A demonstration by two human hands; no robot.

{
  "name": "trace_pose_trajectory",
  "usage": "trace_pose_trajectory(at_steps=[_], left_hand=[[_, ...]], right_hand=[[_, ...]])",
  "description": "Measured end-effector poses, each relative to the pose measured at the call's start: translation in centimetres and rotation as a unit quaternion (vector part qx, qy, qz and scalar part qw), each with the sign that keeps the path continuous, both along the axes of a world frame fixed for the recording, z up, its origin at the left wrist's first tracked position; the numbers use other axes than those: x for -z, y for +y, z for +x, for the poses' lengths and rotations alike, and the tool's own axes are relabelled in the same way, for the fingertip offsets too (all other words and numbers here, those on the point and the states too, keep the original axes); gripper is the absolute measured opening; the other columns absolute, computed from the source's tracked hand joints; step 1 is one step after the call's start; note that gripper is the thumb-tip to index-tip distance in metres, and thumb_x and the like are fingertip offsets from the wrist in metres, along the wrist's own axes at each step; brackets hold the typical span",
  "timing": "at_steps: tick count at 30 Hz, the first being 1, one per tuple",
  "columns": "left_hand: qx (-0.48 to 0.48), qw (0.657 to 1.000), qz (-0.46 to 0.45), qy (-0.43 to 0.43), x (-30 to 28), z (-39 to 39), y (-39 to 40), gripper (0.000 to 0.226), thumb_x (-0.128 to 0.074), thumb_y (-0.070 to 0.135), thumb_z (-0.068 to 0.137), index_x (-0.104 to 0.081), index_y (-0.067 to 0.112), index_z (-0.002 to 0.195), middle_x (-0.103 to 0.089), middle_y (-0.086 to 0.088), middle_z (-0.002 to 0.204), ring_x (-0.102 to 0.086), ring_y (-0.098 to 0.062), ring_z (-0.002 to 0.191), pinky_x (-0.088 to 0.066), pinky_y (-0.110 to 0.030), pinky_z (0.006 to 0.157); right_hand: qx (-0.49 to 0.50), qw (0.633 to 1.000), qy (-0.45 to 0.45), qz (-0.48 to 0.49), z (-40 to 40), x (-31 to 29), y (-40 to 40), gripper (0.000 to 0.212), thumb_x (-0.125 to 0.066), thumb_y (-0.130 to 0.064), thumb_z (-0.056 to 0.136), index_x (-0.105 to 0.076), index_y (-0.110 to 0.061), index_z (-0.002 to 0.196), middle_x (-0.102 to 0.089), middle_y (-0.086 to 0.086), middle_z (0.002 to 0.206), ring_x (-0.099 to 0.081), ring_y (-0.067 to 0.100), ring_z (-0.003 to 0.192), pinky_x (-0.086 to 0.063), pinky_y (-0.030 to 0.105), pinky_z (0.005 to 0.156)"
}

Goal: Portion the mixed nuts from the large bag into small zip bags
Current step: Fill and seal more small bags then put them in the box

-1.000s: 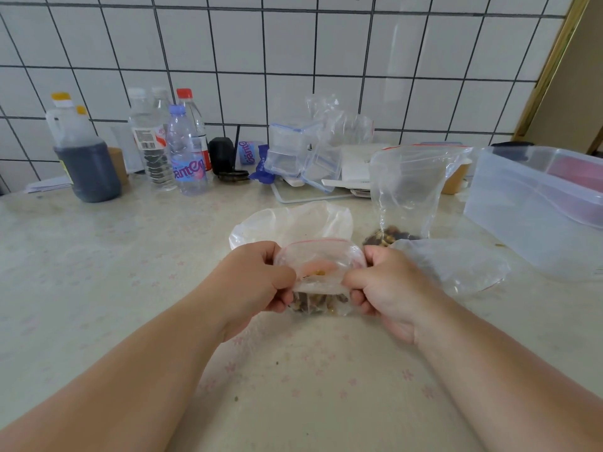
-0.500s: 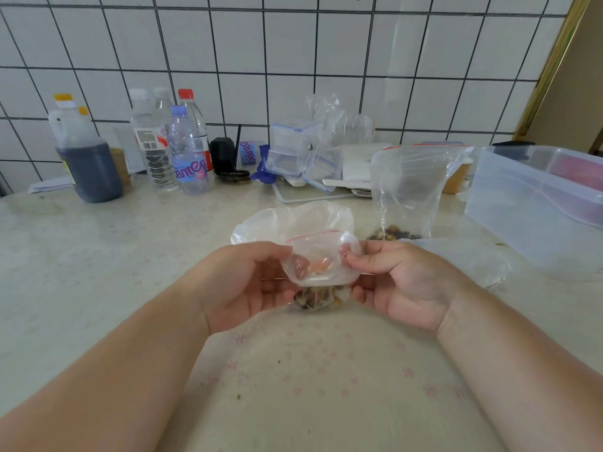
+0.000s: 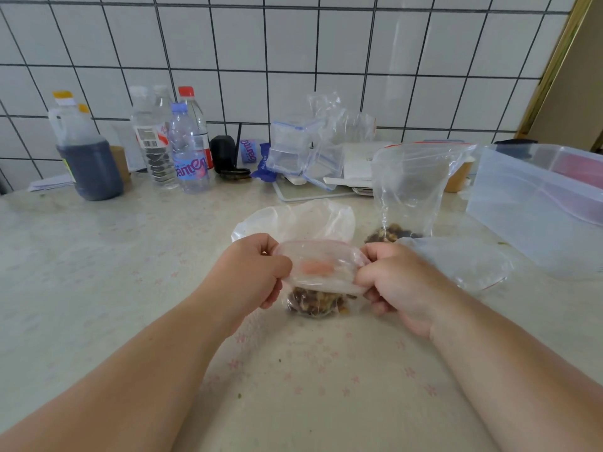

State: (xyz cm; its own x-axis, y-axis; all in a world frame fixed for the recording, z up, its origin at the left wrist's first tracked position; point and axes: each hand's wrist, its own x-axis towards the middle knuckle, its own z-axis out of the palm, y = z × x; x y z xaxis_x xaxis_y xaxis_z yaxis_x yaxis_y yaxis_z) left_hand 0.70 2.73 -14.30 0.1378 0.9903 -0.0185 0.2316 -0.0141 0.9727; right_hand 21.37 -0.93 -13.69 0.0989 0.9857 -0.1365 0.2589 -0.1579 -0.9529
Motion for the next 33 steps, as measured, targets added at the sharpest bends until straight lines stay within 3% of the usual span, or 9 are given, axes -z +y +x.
trace_pose_trajectory(at_steps=[3, 7, 10, 14, 20, 24, 26, 30, 33], left_hand=[[0.039, 0.997, -0.033, -0.053, -0.6, -0.4, -0.1, 0.014, -0.067, 0.007, 0.071, -0.062, 0.016, 0.062, -0.061, -0.005, 0.06, -0.056, -0.018, 0.05, -0.046, -0.028, 0.047], [0.106, 0.983, -0.079, -0.128, -0.6, -0.6, 0.1, 0.031, -0.063, -0.009, 0.081, -0.071, 0.015, 0.063, -0.068, -0.009, 0.073, -0.062, -0.017, 0.057, -0.053, -0.026, 0.052], [0.143, 0.968, -0.119, -0.17, -0.7, -0.7, -0.1, 0.023, -0.063, -0.006, 0.075, -0.079, 0.01, 0.073, -0.07, -0.009, 0.079, -0.063, -0.017, 0.06, -0.054, -0.025, 0.052], [0.151, 0.933, -0.198, -0.26, -0.9, -0.8, 0.2, 0.025, -0.068, 0.02, 0.075, -0.081, 0.003, 0.088, -0.072, -0.015, 0.09, -0.063, -0.02, 0.068, -0.057, -0.028, 0.056], [0.169, 0.92, -0.226, -0.271, -0.7, -0.8, 0.1, 0.026, -0.08, 0.025, 0.071, -0.082, 0.005, 0.088, -0.071, -0.012, 0.086, -0.066, -0.018, 0.068, -0.057, -0.027, 0.06], [0.161, 0.97, -0.118, -0.14, -0.6, -0.2, -0.3, 0.004, -0.082, 0.016, 0.078, -0.08, 0.016, 0.075, -0.074, -0.014, 0.086, -0.068, -0.021, 0.073, -0.059, -0.034, 0.072], [0.101, 0.994, -0.029, -0.039, -0.3, -0.1, -0.3, 0.031, -0.076, 0.006, 0.086, -0.071, 0.024, 0.061, -0.073, -0.006, 0.073, -0.071, -0.019, 0.065, -0.062, -0.034, 0.069], [0.009, 0.976, 0.153, 0.153, -0.2, -0.1, -0.5, 0.023, -0.065, 0.006, 0.081, -0.056, 0.025, 0.07, -0.058, 0.01, 0.057, -0.055, -0.007, 0.05, -0.042, -0.013, 0.046], [0.006, 0.964, 0.206, 0.17, 0.0, -0.1, -0.6, 0.031, -0.061, 0.001, 0.08, -0.049, 0.027, 0.068, -0.05, 0.015, 0.057, -0.042, -0.005, 0.049, -0.037, -0.015, 0.045]], right_hand=[[-0.034, 0.995, 0.091, -0.002, 0.4, -0.9, -0.1, 0.017, -0.07, -0.024, 0.069, -0.063, -0.023, 0.053, -0.052, -0.004, 0.061, -0.043, 0.011, 0.05, -0.03, 0.024, 0.041], [0.008, 0.98, 0.196, -0.018, 0.6, -0.9, 0.2, 0.028, -0.068, -0.034, 0.09, -0.067, -0.018, 0.066, -0.054, 0.0, 0.062, -0.042, 0.012, 0.048, -0.027, 0.026, 0.044], [0.033, 0.987, 0.154, 0.01, 0.5, -0.6, 0.2, 0.02, -0.069, -0.018, 0.091, -0.064, -0.014, 0.071, -0.05, 0.0, 0.056, -0.039, 0.011, 0.043, -0.027, 0.022, 0.042], [0.043, 0.995, 0.024, 0.085, 0.7, -0.3, 0.2, 0.022, -0.073, -0.007, 0.082, -0.068, -0.024, 0.07, -0.049, -0.01, 0.052, -0.038, 0.009, 0.041, -0.03, 0.024, 0.041], [0.063, 0.986, -0.109, 0.113, 0.5, 0.4, 0.6, 0.023, -0.066, -0.014, 0.075, -0.065, -0.037, 0.072, -0.056, -0.012, 0.051, -0.049, 0.012, 0.044, -0.039, 0.031, 0.053], [0.05, 0.99, -0.098, 0.091, 0.6, 0.1, 0.4, 0.004, -0.067, -0.03, 0.068, -0.064, -0.032, 0.07, -0.061, -0.01, 0.052, -0.06, 0.01, 0.045, -0.045, 0.028, 0.048], [0.014, 0.996, -0.06, 0.059, 0.7, -0.4, 0.2, 0.007, -0.07, -0.029, 0.072, -0.066, -0.023, 0.071, -0.059, -0.006, 0.055, -0.059, 0.012, 0.048, -0.044, 0.028, 0.047], [-0.07, 0.997, 0.034, 0.004, 0.9, -1.3, -0.3, 0.02, -0.07, -0.031, 0.085, -0.072, -0.022, 0.067, -0.059, 0.0, 0.062, -0.054, 0.014, 0.053, -0.04, 0.026, 0.048], [-0.088, 0.996, 0.016, 0.026, 0.8, -1.3, -0.5, 0.014, -0.076, -0.03, 0.082, -0.07, -0.024, 0.071, -0.064, -0.003, 0.067, -0.057, 0.011, 0.059, -0.043, 0.025, 0.053]])
